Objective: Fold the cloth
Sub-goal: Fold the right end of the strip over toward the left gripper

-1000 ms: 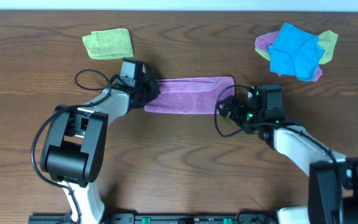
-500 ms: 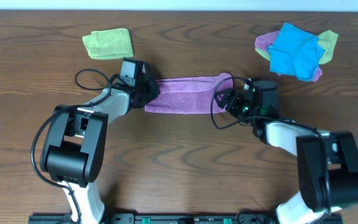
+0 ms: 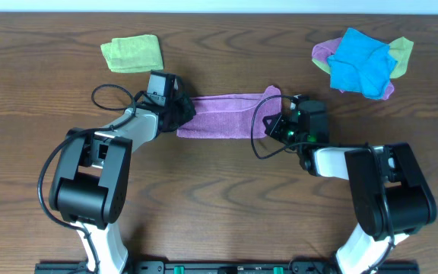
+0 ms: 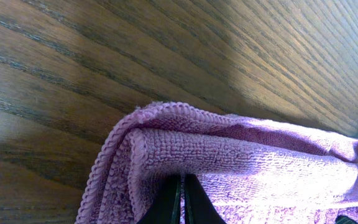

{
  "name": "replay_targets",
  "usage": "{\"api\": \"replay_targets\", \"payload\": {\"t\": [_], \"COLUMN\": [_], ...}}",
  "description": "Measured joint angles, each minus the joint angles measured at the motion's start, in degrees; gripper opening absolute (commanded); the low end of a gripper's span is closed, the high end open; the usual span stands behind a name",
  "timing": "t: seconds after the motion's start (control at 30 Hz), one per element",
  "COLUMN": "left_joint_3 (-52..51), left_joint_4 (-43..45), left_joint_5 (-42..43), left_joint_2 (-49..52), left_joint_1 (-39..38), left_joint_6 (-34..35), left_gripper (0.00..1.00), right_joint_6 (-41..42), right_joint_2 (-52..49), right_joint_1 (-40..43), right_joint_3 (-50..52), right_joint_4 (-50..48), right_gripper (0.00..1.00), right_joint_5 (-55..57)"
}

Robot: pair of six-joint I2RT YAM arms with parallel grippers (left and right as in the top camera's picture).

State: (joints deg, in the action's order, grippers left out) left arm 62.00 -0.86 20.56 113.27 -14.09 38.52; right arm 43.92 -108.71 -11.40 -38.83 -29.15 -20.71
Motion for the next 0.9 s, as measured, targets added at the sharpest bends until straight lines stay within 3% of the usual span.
{"api": "replay_targets", "payload": {"t": [0.43,0.9], "left_joint_3": [0.00,0.00], "left_joint_4": [-0.04,-0.07], "left_joint_5": [0.24,0.24], "left_joint_2": [0.00,0.00], "left_joint_1": [0.70,0.85], "left_joint_6": [0.00,-0.02], "left_gripper": [0.06,0.06], "right_joint_6": [-4.94,-11.26], "right_joint_2": [13.35,14.05], "right_joint_1": [-3.50,-13.11], "right_joint_3": [0.33,-9.66], "right_joint_4": [7.72,20.00], "right_gripper": [0.01,0.01], "right_joint_5": [0.87,5.62]}}
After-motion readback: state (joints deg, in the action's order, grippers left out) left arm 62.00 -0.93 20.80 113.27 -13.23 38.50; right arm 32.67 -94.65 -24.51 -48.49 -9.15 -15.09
